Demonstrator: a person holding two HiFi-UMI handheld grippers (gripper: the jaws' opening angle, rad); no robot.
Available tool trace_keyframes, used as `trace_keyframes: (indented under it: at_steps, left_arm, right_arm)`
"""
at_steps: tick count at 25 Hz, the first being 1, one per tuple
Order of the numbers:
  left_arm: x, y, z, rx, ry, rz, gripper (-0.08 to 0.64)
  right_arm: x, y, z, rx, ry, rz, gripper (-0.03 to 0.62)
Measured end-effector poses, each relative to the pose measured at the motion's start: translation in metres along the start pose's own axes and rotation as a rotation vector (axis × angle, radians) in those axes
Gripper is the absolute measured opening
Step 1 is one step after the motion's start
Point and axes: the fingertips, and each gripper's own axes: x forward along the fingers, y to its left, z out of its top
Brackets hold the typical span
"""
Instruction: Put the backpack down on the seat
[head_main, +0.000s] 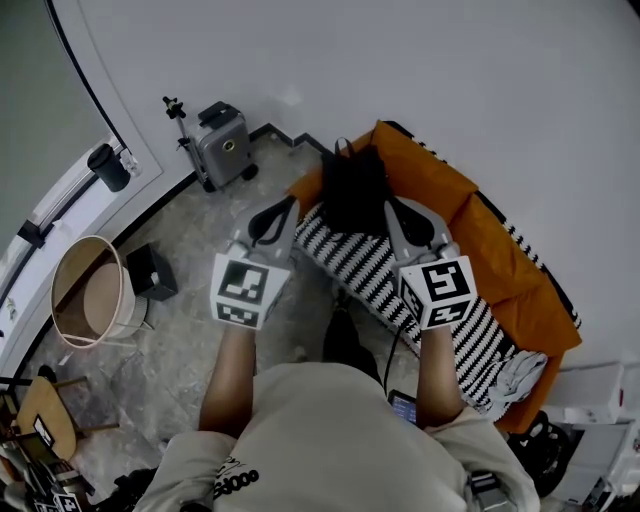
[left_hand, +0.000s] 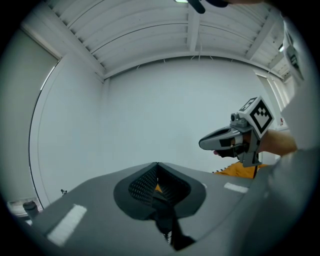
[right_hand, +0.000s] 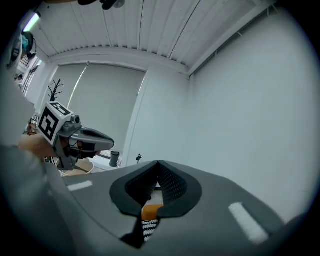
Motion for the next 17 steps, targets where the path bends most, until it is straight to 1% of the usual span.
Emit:
trace_keyframes:
  at_steps: [13,17]
  left_arm:
    - [-0.0075,-0.0003,-0.0003,-0.006,-0.011,-0.005,0.011]
    - [-0.0081,0.0016,-0.0035,0.002,-0.002,0.003,0.011]
  right_arm:
    - [0.0015,0.0066,-0.0057,0.004,0.014,0.011,0.003]
    - [0.0024,0.0081,-0.0067,0.005,0.015,0.014,0.003]
